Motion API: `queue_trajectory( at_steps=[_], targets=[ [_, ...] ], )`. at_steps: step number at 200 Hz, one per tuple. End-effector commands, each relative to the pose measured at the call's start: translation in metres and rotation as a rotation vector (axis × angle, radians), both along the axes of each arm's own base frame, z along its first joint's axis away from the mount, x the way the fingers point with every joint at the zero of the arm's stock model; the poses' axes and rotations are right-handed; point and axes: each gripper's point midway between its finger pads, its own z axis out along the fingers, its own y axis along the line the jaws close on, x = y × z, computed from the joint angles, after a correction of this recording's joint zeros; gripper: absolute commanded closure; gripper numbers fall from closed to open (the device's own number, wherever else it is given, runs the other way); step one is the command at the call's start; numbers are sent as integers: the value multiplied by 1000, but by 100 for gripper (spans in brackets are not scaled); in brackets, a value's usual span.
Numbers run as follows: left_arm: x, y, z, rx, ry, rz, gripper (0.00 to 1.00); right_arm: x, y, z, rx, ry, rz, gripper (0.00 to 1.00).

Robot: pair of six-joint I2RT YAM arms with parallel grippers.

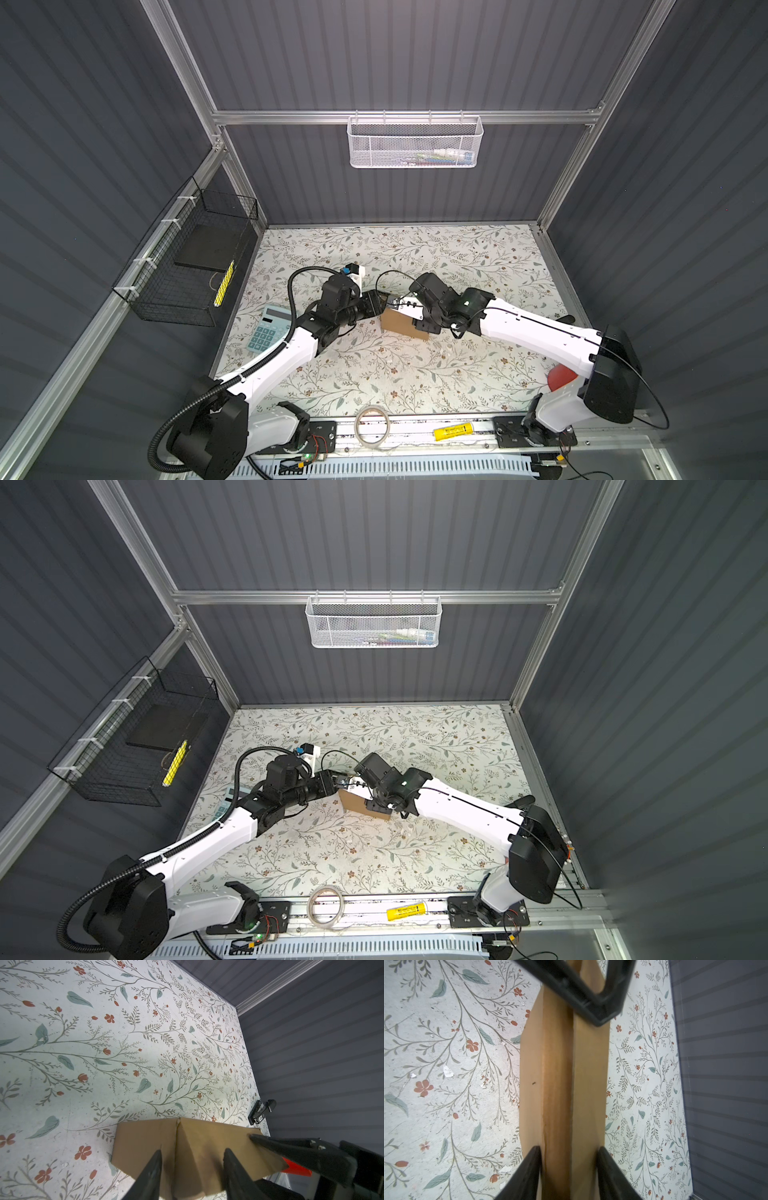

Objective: Assemble paper box
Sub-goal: Fold and tuck the lid into the gap.

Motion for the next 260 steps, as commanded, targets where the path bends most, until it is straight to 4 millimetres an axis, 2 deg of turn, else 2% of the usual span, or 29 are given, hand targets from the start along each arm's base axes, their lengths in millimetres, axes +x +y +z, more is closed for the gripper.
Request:
queue_trajectory(
  at_steps=[1, 91, 179, 226, 246, 260],
  targets=[
    [-3, 14, -25, 60, 39, 48, 53, 1, -1, -7, -23, 7, -7, 52],
    [0, 19, -33, 79, 46, 84, 53, 12, -1, 37, 133, -72, -65, 37],
    [2, 18, -30, 71, 43, 82, 53, -1, -12, 94, 421, -47, -137, 35],
    [2, 18, -25, 67, 33, 88, 52, 5, -37, 121, 706, 87, -422, 35],
    [3, 19, -24, 67, 29, 93, 52, 3, -44, 121, 795, 172, -557, 34],
    [3, 20, -23, 69, 28, 98, 52, 0, -48, 113, 833, 239, -659, 34]
  ],
)
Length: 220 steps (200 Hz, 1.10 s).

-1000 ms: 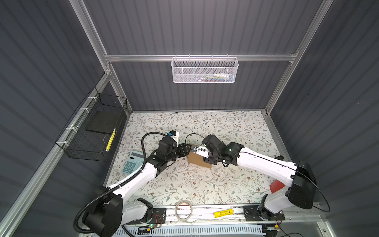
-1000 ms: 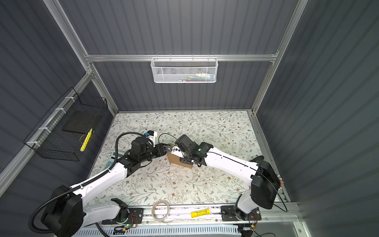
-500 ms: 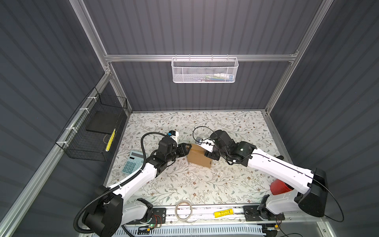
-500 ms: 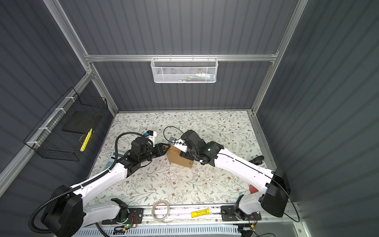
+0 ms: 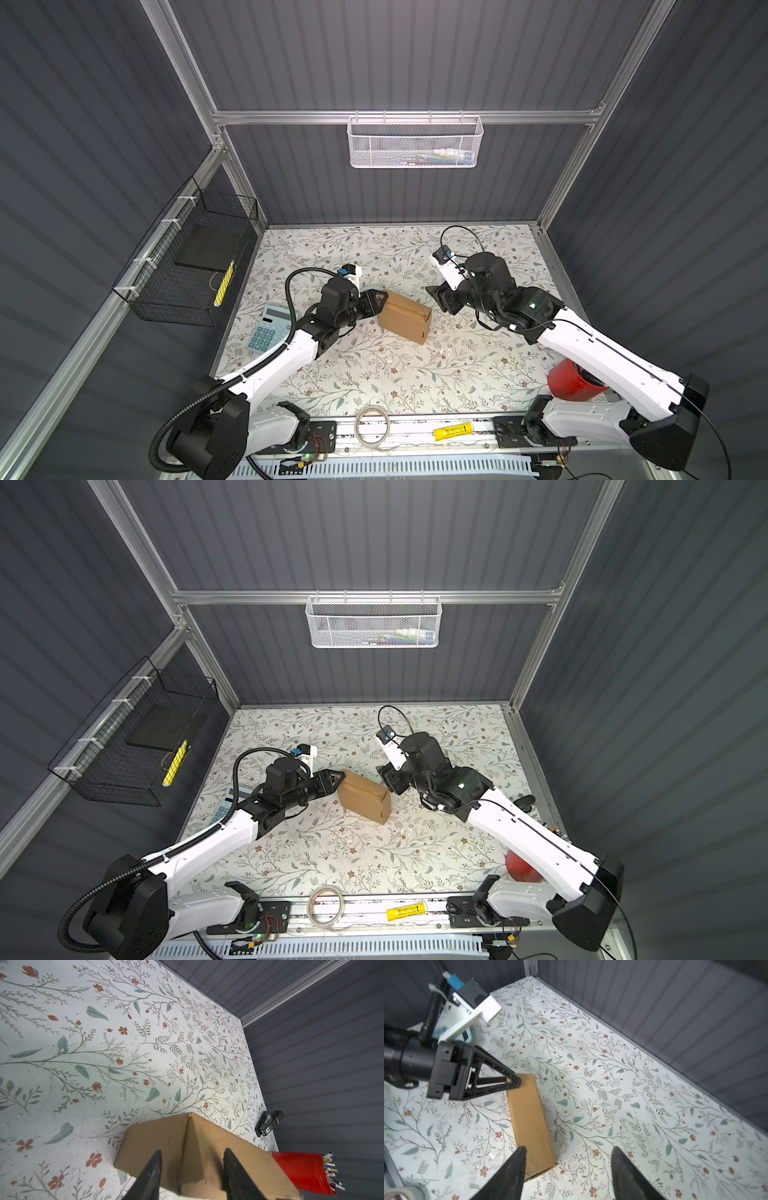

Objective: Assemble paper box
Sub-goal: Fold and tuck the lid into the gap.

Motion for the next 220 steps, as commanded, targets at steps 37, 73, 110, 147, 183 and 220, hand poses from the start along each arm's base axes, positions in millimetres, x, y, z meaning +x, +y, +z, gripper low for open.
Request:
queue_trajectory(
  at_steps=[37, 73, 110, 147, 183, 220],
  targets=[
    [-6, 13, -22, 57, 66, 41, 52, -16, -13, -37, 331, 378, -333, 34],
    [-6, 13, -19, 52, 62, 41, 52, -22, -11, -51, 517, 526, -465, 33],
    [-7, 14, -16, 48, 58, 47, 52, -29, -9, -47, 755, 630, -528, 33],
    [-7, 15, -13, 53, 50, 48, 52, -34, -4, -58, 834, 721, -566, 34],
    [-8, 15, -10, 50, 46, 47, 52, -34, 5, -76, 893, 806, -600, 35],
    [-9, 12, -12, 59, 47, 45, 52, -33, 15, -89, 902, 853, -605, 35]
  ],
)
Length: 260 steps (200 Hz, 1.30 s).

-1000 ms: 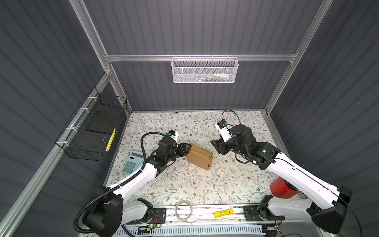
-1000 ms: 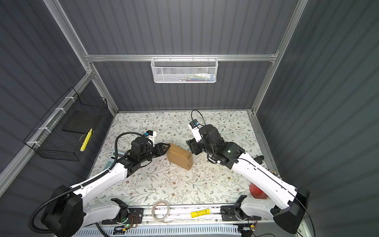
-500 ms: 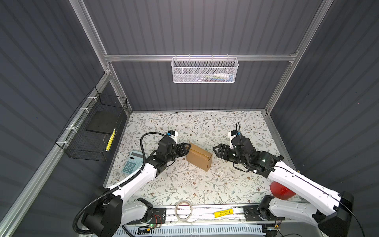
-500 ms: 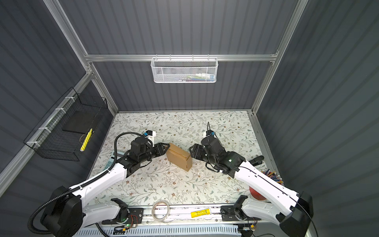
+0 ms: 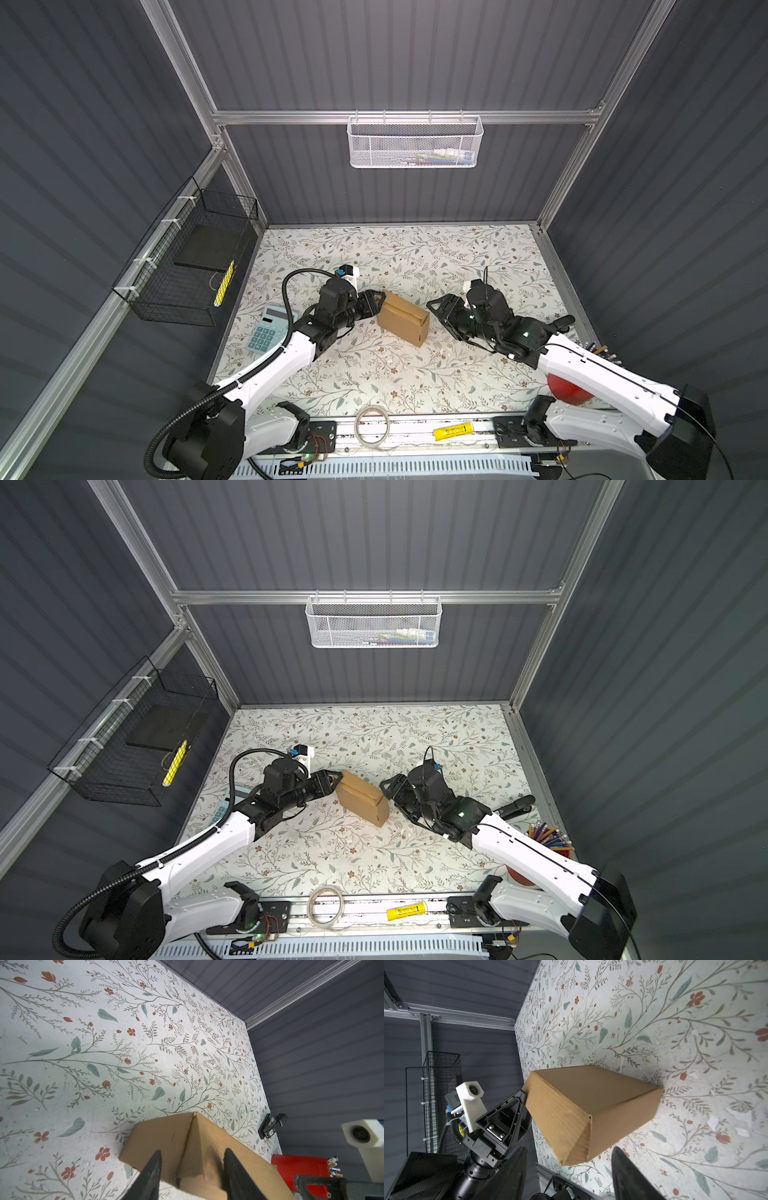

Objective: Assemble paper box
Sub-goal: Fold and tuck the lid into the gap.

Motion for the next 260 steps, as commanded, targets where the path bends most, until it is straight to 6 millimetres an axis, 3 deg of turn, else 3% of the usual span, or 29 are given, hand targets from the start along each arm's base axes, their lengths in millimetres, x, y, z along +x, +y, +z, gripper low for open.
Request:
queue_trajectory(
  at_steps=[1, 14, 17, 34, 112, 181, 260],
  targets=[
    [-6, 6, -15, 42, 46, 19, 52, 1, 12, -1, 71, 28, -2, 35],
    [-6, 5, -15, 46, 44, 20, 52, 1, 16, 0, 93, 28, 5, 35],
    [-7, 4, -15, 46, 43, 19, 52, 2, 17, -9, 77, 46, 4, 35],
    [-8, 2, -16, 49, 43, 16, 52, 4, 20, -15, 89, 54, 0, 35],
    [-11, -4, -21, 78, 44, 12, 52, 3, 20, -43, 96, 91, -26, 49],
    [-15, -12, -28, 100, 42, 11, 55, 5, 17, -53, 95, 91, -46, 59],
    [-18, -6, -36, 111, 50, 35, 57, 7, 16, -70, 44, 82, -34, 75]
  ],
)
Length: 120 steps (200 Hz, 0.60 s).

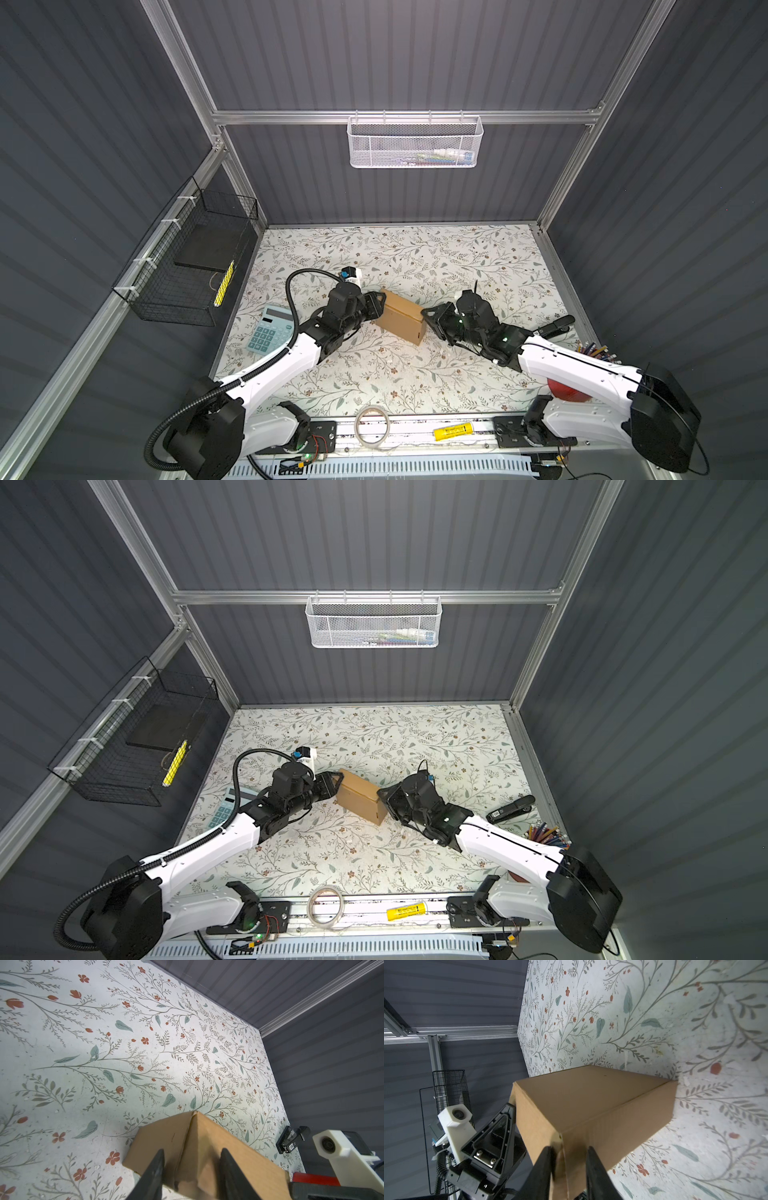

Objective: Assemble paper box
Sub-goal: Fold and tuck the lid into the gap.

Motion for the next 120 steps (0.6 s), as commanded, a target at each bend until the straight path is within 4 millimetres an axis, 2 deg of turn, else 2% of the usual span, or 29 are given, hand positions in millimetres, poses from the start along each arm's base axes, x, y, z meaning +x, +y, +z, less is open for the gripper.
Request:
queue_trajectory(
  at_steps=[1, 42, 68, 120],
  targets=[
    [-18, 0, -29, 33, 90, -30, 57, -6, -2, -28, -76, 35, 28, 75],
    [-20, 1, -38, 34, 108, -25, 56, -4, -4, -41, -157, 8, 62, 80],
    [-19, 1, -38, 35, 108, -22, 54, 1, -7, -47, -209, -10, 83, 81],
    [-18, 4, -21, 59, 81, -34, 46, 8, -12, -36, -309, -60, 135, 81]
  ],
)
